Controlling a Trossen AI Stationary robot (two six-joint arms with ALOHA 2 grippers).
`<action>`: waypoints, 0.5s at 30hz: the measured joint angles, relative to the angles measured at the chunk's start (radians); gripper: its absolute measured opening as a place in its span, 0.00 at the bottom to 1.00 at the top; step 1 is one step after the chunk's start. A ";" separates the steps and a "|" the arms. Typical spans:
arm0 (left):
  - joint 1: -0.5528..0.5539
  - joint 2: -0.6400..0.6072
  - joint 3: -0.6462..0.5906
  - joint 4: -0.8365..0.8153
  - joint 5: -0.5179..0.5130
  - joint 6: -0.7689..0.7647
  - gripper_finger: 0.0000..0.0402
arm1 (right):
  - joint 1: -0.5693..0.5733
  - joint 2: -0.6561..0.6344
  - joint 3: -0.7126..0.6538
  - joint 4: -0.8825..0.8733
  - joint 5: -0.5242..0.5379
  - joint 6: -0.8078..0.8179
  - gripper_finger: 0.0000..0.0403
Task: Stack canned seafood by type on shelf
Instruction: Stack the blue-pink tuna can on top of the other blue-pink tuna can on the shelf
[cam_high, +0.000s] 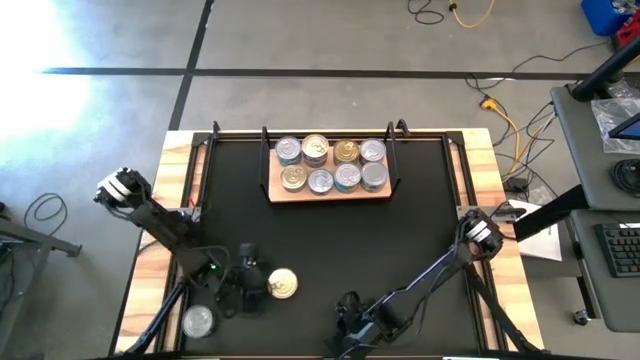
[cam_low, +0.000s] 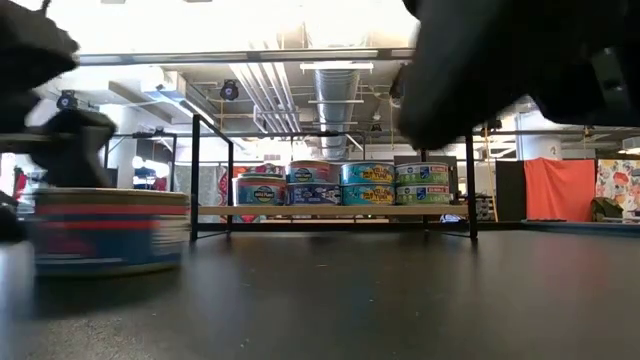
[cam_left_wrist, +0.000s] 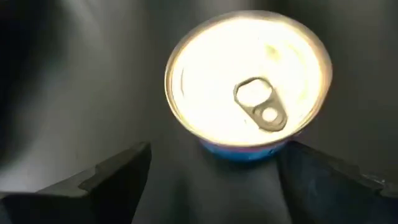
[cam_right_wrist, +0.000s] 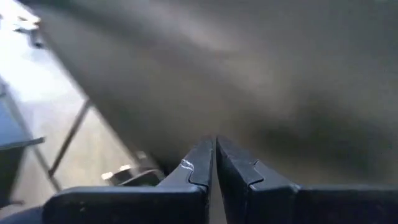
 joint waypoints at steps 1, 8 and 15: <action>0.018 0.006 0.008 0.026 -0.001 0.008 0.88 | 0.000 -0.002 0.000 -0.018 -0.001 0.007 0.03; 0.095 0.099 0.108 0.202 -0.039 0.062 0.87 | 0.000 -0.022 0.000 -0.052 -0.009 -0.120 0.03; 0.095 0.158 0.301 -0.040 0.038 0.110 0.82 | -0.005 -0.022 -0.007 -0.174 -0.055 -0.148 0.03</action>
